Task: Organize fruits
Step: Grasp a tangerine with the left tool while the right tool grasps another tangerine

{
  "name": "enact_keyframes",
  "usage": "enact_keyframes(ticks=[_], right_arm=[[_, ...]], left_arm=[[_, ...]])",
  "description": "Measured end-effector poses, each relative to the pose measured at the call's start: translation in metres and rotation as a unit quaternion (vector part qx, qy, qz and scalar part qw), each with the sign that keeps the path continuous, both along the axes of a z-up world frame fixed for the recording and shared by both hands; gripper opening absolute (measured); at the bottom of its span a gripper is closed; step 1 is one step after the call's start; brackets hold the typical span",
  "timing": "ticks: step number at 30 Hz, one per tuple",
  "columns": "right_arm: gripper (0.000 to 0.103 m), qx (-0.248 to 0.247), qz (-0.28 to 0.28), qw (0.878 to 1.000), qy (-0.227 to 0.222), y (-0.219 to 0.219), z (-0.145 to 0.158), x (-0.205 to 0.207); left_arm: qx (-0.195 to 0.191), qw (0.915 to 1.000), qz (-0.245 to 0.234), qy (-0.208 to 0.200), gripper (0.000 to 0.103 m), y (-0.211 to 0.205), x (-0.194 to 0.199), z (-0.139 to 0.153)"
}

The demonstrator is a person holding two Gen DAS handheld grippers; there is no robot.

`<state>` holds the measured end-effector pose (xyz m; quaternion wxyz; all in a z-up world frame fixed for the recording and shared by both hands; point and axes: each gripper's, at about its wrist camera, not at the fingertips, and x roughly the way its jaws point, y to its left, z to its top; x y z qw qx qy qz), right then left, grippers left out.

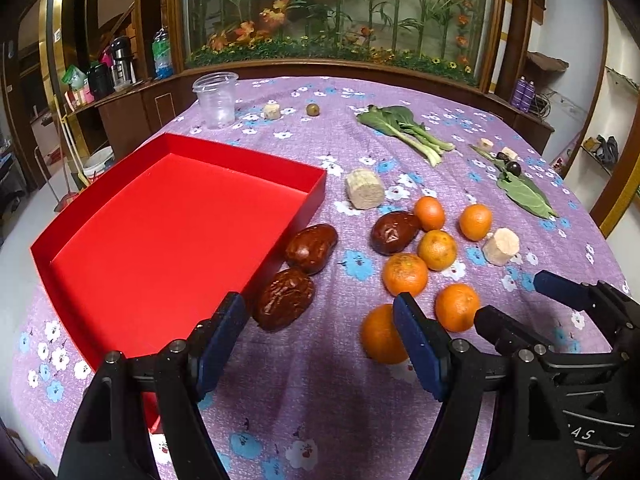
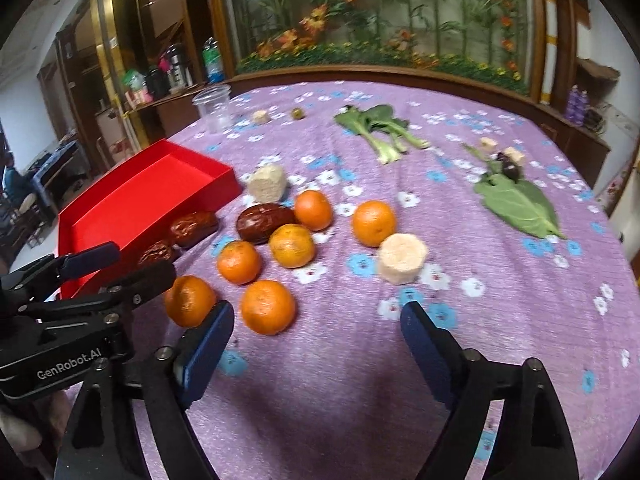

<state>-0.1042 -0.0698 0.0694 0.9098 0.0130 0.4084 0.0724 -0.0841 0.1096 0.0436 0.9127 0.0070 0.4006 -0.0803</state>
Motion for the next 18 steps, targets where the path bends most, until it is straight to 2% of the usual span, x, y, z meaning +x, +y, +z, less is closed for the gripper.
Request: enact_keyframes(ticks=[4,10,12,16,18], right_arm=[[0.082,0.013,0.022,1.000,0.016,0.007,-0.006,0.009],[0.063,0.026,0.067,0.996,0.046,0.022,-0.014,0.018],[0.050,0.027,0.078,0.995,0.052,0.026,-0.016,0.019],[0.038,0.034,0.074,0.995,0.058,0.022,-0.020,0.022],[0.037,0.047,0.074,0.994,0.062,0.016,-0.020,0.022]], left_arm=[[-0.001,1.0000,-0.001,-0.001,0.073,0.004,0.002,0.000],[-0.015,0.9999,-0.004,0.002,0.073,0.008,0.008,0.002],[-0.014,0.9997,-0.016,0.006,0.073,0.002,0.009,0.002],[-0.017,0.9987,-0.047,0.008,0.072,-0.015,0.014,0.002],[-0.011,0.9981,-0.060,0.010,0.072,-0.025,0.020,0.001]])
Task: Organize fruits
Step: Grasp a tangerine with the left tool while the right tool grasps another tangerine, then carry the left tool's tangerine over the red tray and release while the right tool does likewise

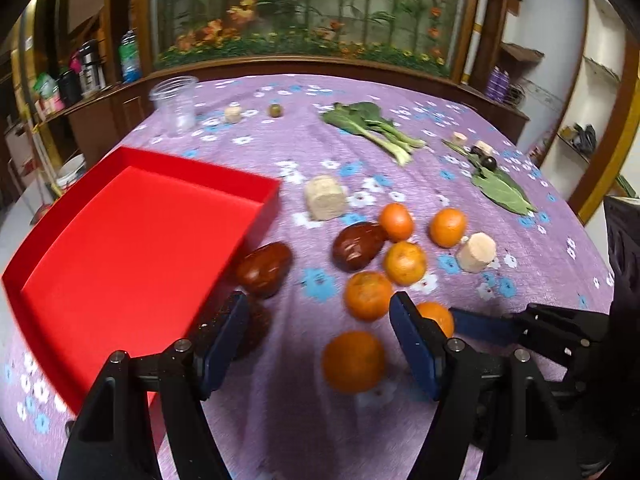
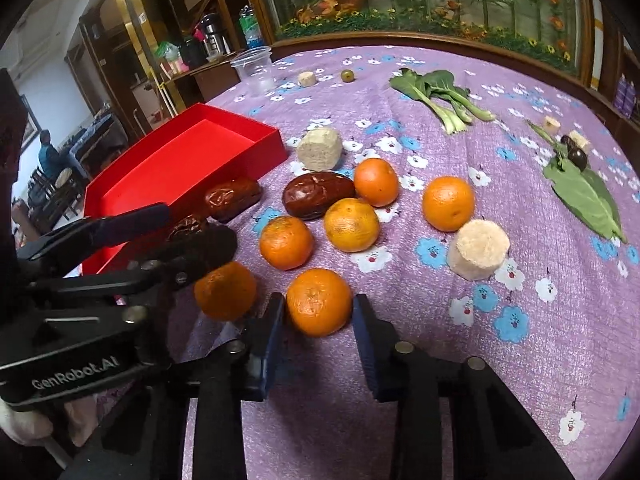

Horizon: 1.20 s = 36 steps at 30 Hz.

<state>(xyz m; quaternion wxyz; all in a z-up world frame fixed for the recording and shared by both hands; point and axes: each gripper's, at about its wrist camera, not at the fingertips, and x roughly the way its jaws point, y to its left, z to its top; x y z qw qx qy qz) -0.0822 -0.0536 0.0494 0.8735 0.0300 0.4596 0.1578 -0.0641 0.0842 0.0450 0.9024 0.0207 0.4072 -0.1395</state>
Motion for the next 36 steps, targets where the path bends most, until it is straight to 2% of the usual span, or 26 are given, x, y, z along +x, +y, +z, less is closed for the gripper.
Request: enact_keyframes(ticks=[4,7,9,10,11,12,19,24,28,32,36], right_arm=[[0.037,0.008,-0.002,1.000,0.002,-0.008,0.001,-0.003],[0.037,0.006,-0.003,1.000,0.002,-0.011,0.001,-0.006],[0.037,0.008,-0.003,1.000,0.005,-0.013,0.001,-0.006],[0.037,0.008,-0.002,1.000,0.004,-0.013,0.001,-0.007],[0.037,0.008,-0.003,1.000,0.004,-0.013,0.001,-0.007],[0.037,0.008,-0.003,1.000,0.002,-0.013,0.002,-0.008],[0.036,0.004,-0.004,1.000,-0.006,-0.008,0.008,-0.012],[0.036,-0.004,0.000,1.000,-0.023,0.004,0.025,-0.020],[0.036,-0.013,0.012,0.999,-0.041,0.023,0.041,-0.027],[0.036,-0.020,0.031,0.998,-0.059,0.047,0.056,-0.028],[0.036,-0.017,0.059,0.996,-0.071,0.080,0.067,-0.017]], left_arm=[[0.027,0.9993,-0.023,0.011,0.072,-0.021,0.013,-0.008],[0.034,0.9977,-0.038,0.046,0.064,-0.031,0.023,-0.022],[0.014,0.9967,-0.044,0.067,0.045,-0.032,0.027,-0.029],[0.017,0.9971,-0.041,0.061,0.042,-0.033,0.027,-0.030],[0.017,0.9969,-0.047,0.061,0.032,-0.034,0.027,-0.031],[0.012,0.9966,-0.054,0.061,0.030,-0.034,0.025,-0.030],[-0.010,0.9983,-0.028,0.051,0.029,-0.013,0.015,-0.014],[-0.020,0.9996,0.003,0.019,0.030,0.017,-0.002,0.012],[-0.020,0.9990,0.039,-0.011,0.030,0.048,-0.015,0.030],[-0.004,0.9957,0.083,-0.041,0.030,0.083,-0.022,0.044],[0.009,0.9920,0.118,-0.043,0.030,0.112,-0.013,0.042]])
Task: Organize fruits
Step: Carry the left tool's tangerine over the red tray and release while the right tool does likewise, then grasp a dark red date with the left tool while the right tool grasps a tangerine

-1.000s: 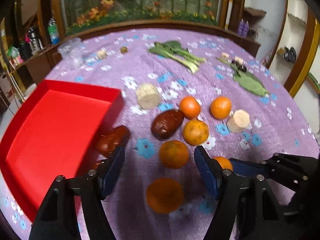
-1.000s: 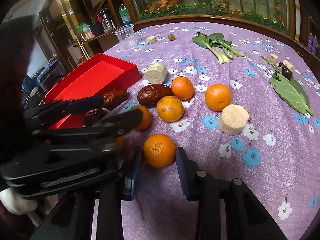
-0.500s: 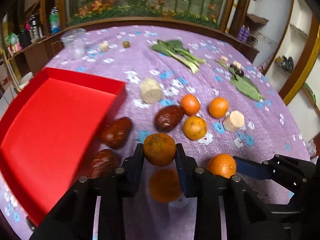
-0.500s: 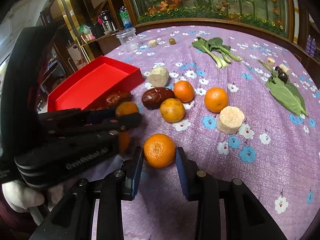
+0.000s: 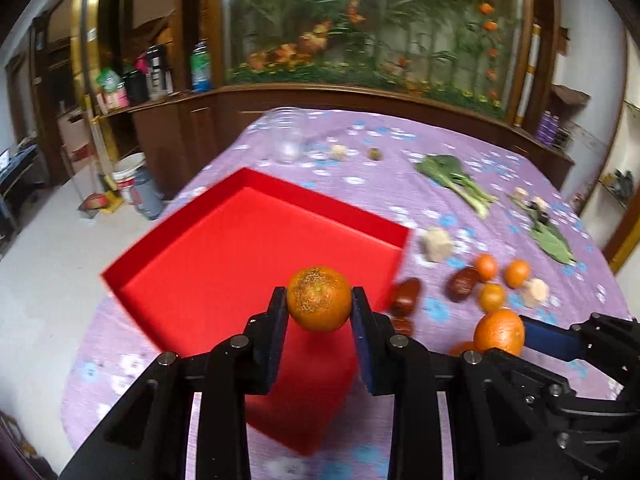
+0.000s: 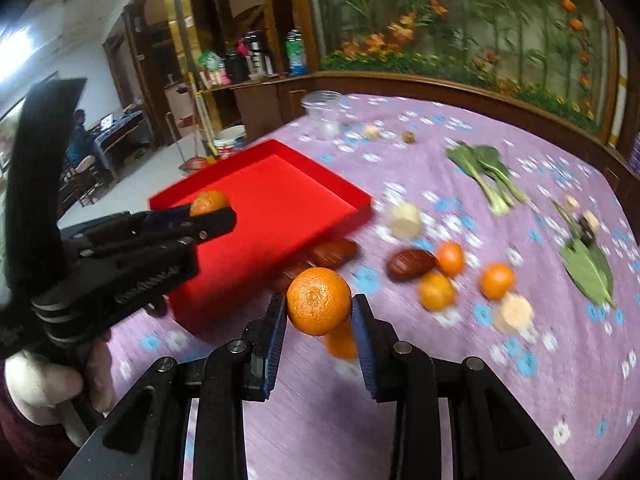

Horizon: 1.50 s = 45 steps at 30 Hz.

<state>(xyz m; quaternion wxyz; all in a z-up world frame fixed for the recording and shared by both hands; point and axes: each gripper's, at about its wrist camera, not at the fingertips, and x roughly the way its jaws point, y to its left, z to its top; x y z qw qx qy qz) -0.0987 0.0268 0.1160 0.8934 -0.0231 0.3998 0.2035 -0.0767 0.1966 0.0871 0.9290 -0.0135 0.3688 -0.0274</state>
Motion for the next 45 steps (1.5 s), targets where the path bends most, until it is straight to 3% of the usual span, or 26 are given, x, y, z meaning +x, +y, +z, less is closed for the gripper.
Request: enact_keyframes(ticks=[8,17,23,26,28,35,38,45], right_arm=[[0.037,0.012,0.042,0.999,0.014,0.063,-0.009,0.041],[0.037,0.008,0.053,0.997,0.048,0.094,-0.039,0.075],[0.038,0.003,0.054,0.997,0.052,0.102,-0.046,0.080],[0.049,0.005,0.052,0.997,0.052,0.103,-0.046,0.081],[0.055,0.005,0.049,0.998,0.044,0.102,-0.043,0.078],[0.056,0.034,0.022,0.999,0.015,0.073,-0.015,0.061],[0.061,0.048,-0.003,0.999,0.003,0.050,-0.005,0.051],[0.062,0.061,-0.054,0.997,0.015,-0.004,-0.016,0.026]], left_arm=[[0.021,0.9985,0.045,0.021,0.030,0.041,0.032,-0.021],[0.016,0.9960,0.077,0.043,0.031,0.069,0.050,-0.039],[0.011,0.9954,0.087,0.039,0.050,0.076,0.047,-0.038],[0.006,0.9957,0.087,0.032,0.062,0.076,0.045,-0.034],[0.002,0.9959,0.086,0.028,0.065,0.079,0.042,-0.030],[-0.052,0.9940,0.096,0.004,0.066,0.106,0.015,-0.005],[-0.065,0.9917,0.111,-0.001,0.068,0.120,0.000,-0.001],[-0.067,0.9901,0.123,0.016,0.068,0.130,-0.029,-0.015]])
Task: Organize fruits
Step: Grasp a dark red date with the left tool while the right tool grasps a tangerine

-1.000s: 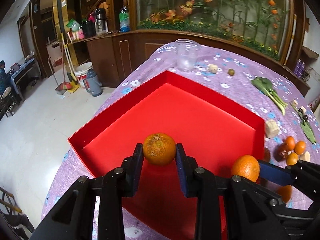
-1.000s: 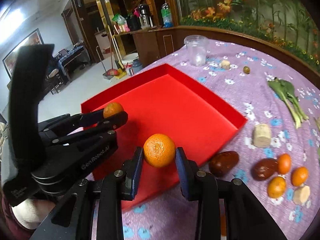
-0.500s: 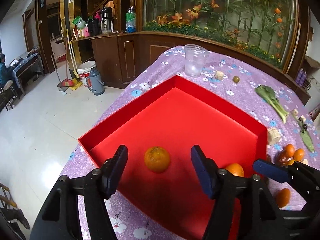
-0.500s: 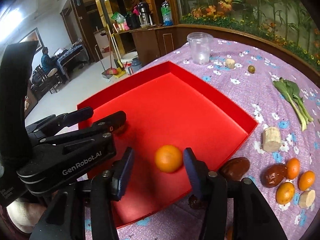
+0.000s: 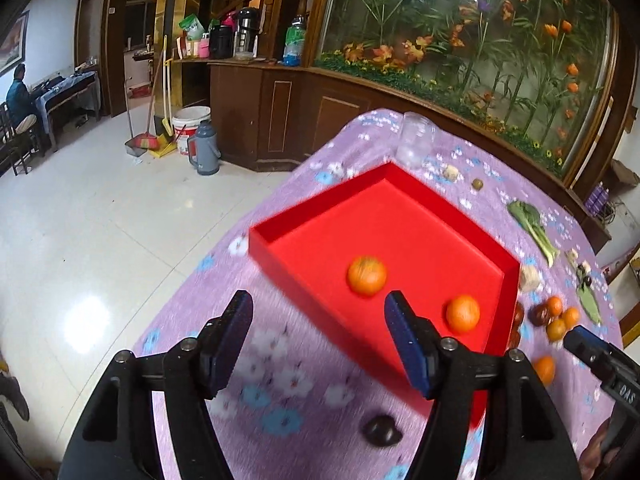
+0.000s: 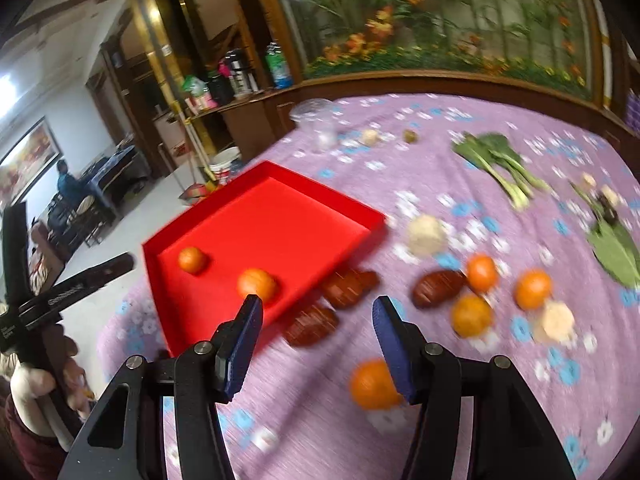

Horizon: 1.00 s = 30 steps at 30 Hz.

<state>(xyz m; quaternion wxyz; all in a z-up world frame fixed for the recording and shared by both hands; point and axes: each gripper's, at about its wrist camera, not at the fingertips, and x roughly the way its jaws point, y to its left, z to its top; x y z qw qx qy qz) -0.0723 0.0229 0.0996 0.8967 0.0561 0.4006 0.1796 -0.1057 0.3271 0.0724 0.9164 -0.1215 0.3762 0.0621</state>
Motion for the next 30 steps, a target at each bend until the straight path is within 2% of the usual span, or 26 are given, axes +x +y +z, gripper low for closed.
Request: enact_keyframes(ticks=[5,11,17,24,25,27,30], right_arm=[[0.062,0.000,-0.022,0.999,0.025,-0.025,-0.021,-0.013],[0.062,-0.012,-0.021,0.999,0.041,-0.032,-0.035,-0.018],[0.062,-0.024,-0.011,0.998,0.053,-0.026,-0.047,-0.013],[0.062,-0.039,-0.007,0.997,0.059,-0.019,-0.052,-0.005],[0.062,-0.043,-0.007,0.997,0.063,-0.018,-0.053,-0.003],[0.062,-0.049,-0.006,0.997,0.064,-0.016,-0.054,-0.001],[0.062,-0.064,-0.003,0.996,0.062,-0.011,-0.054,0.000]], left_arm=[[0.002,0.9993,-0.027,0.025,0.068,-0.012,-0.014,-0.023],[0.002,0.9970,-0.060,0.050,0.068,-0.028,-0.020,-0.045],[0.012,0.9952,-0.077,0.060,0.068,-0.042,-0.018,-0.055],[0.049,0.9931,-0.087,0.061,0.066,-0.051,-0.016,-0.057],[0.054,0.9924,-0.092,0.062,0.064,-0.053,-0.017,-0.057],[0.070,0.9907,-0.099,0.061,0.049,-0.059,-0.018,-0.057],[0.065,0.9891,-0.118,0.059,0.029,-0.065,-0.020,-0.055]])
